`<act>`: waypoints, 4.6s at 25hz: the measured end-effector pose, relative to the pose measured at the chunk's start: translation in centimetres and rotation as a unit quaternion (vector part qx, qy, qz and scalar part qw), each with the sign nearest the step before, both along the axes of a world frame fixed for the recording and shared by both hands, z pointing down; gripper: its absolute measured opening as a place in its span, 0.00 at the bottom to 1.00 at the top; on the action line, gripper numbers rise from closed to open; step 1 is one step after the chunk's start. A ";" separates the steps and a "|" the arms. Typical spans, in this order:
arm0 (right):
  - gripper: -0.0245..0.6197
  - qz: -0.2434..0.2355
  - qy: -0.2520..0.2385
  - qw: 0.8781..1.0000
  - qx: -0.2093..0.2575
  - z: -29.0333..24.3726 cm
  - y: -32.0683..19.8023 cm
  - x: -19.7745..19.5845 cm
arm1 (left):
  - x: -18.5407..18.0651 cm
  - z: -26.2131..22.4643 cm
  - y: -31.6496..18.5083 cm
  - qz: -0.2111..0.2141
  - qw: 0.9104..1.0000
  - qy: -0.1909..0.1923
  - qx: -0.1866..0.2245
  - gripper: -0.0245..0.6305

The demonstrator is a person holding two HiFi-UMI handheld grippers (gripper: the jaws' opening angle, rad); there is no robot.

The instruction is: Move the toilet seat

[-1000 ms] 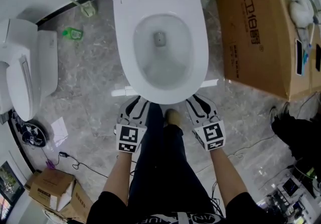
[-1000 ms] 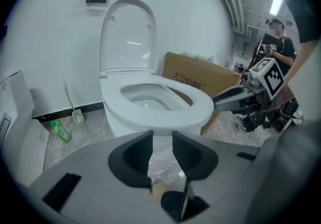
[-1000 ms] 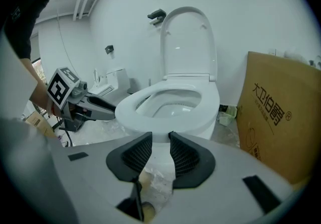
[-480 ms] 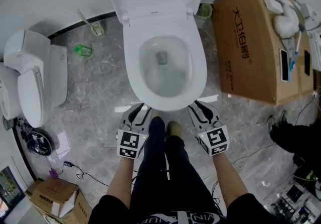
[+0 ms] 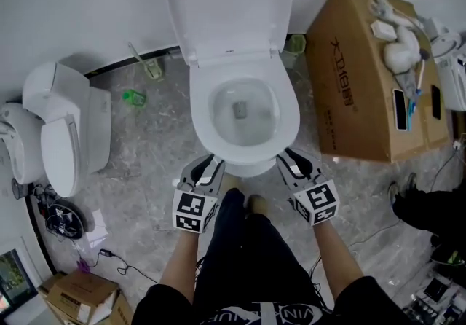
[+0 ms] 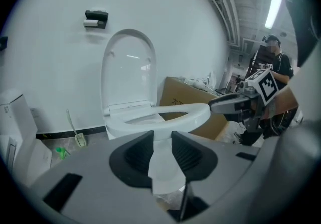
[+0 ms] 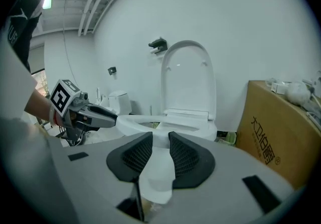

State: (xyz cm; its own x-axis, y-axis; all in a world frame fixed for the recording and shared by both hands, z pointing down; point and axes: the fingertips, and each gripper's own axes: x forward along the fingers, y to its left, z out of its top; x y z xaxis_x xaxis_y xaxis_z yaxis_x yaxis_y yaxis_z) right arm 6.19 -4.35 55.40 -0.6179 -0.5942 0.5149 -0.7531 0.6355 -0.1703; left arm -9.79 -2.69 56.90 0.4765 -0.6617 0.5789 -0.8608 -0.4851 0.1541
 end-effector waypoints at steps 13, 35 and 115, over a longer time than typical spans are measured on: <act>0.20 0.000 -0.011 1.000 0.021 -8.2 -7.2 -1.4 | -1.1 -8.1 -6.8 0.015 0.999 0.026 0.043 0.20; 0.11 -0.035 -0.065 0.992 0.102 -18.0 -22.7 -4.2 | -3.6 -17.7 -21.8 -0.085 0.986 0.075 0.119 0.18; 0.05 -0.068 -0.078 0.976 0.189 -25.4 -24.2 -2.7 | -5.3 -26.8 -22.9 -0.186 0.956 0.050 0.221 0.04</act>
State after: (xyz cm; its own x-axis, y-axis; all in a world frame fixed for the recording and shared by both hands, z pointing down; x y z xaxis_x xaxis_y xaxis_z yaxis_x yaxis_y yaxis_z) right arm 3.46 -28.56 29.96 -0.7572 -0.6314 0.1675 -0.6417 0.7669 -0.0100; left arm -15.05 -25.54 30.07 0.1992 -0.9655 0.1678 -0.9781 -0.1852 0.0955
